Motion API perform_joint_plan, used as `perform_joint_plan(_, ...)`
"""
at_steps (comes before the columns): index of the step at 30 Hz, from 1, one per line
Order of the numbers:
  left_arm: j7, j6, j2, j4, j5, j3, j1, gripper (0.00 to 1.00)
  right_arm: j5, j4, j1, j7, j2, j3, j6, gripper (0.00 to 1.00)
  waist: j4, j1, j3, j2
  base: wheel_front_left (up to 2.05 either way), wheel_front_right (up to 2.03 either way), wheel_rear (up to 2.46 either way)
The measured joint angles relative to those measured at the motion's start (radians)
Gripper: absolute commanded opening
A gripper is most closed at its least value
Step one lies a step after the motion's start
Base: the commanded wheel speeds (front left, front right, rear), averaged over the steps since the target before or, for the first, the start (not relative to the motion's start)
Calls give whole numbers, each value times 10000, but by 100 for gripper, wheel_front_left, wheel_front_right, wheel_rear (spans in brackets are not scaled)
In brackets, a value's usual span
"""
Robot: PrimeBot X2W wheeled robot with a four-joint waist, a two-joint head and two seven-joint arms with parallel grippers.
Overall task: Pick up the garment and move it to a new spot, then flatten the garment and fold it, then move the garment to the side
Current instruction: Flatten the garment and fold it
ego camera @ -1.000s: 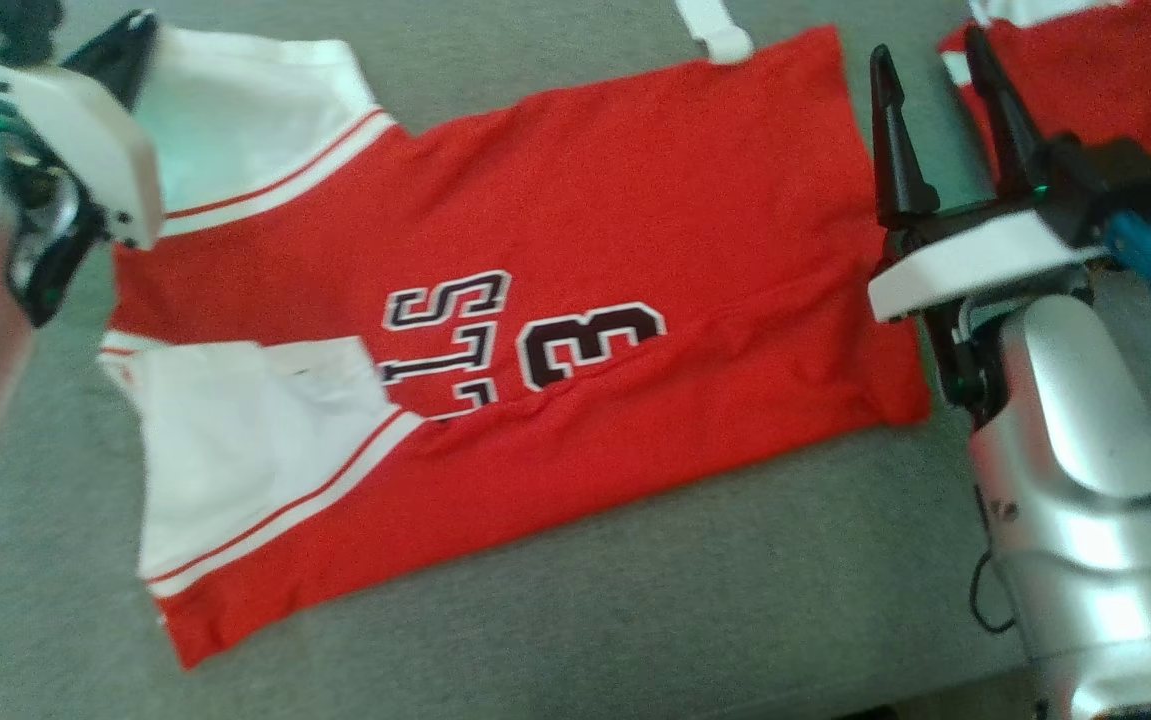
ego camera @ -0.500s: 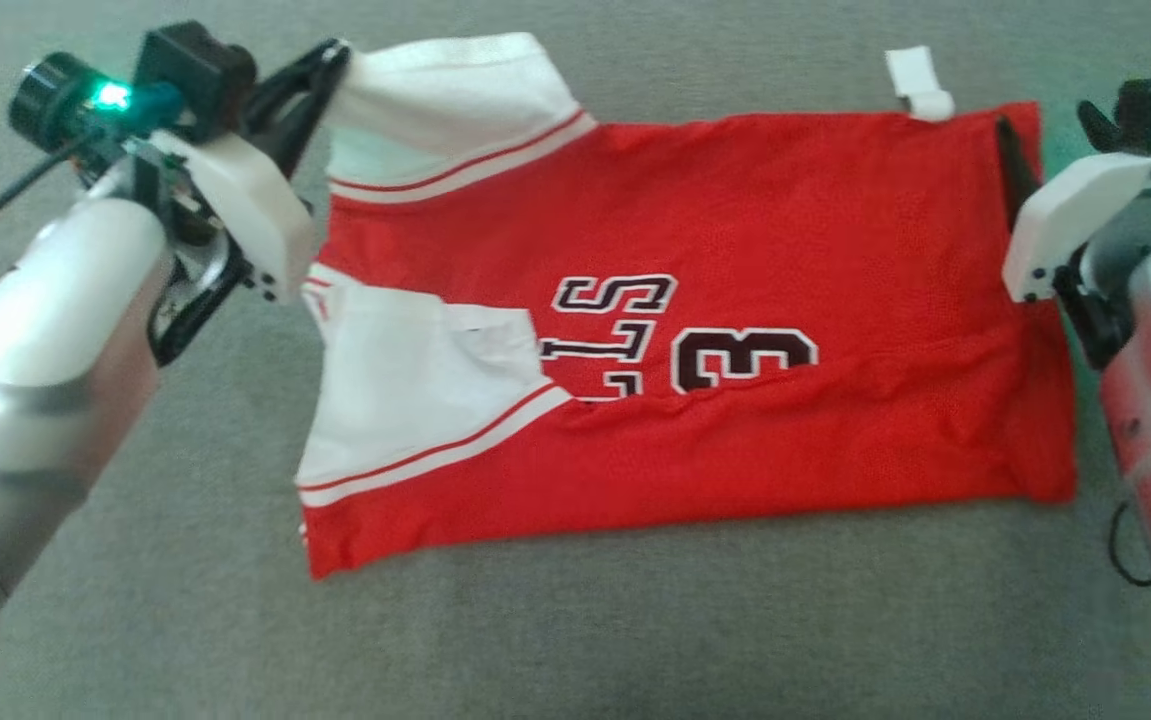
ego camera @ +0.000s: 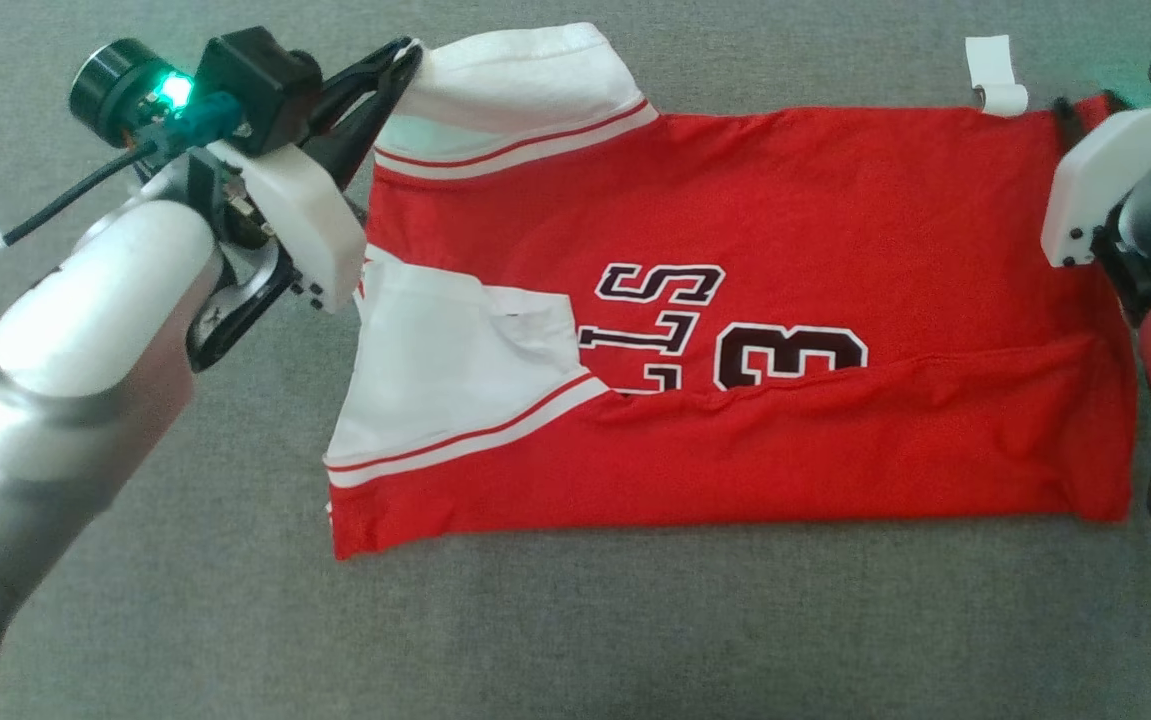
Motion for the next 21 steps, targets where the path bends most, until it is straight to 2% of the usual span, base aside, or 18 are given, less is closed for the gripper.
perform_joint_plan(3, 69, 35, 69, 117, -4, 10, -5, 0, 29, 159, -223, -23, 59, 224, 0, 0, -81, 0, 51, 0, 0, 0, 0)
perform_joint_plan(10, -314, 541, 230, 1212, -58, 476, -420, 0, 940, 228, -930, -1034, 399, 196, 0, 0, -467, 0, 195, 0, 0, 0, 0)
perform_joint_plan(16, -1062, 635, 176, 2437, 217, 688, -1344, 0, 1618, 56, -1983, -1793, 690, 203, 0, 0, -725, 1, 412, 0, 0, 0, 0)
perform_joint_plan(21, -2021, 794, -159, 3467, 591, 777, -1977, 0, 1944, 27, -2479, -2499, 840, 232, 0, 0, -847, 1, 548, 0, 0, 0, 0)
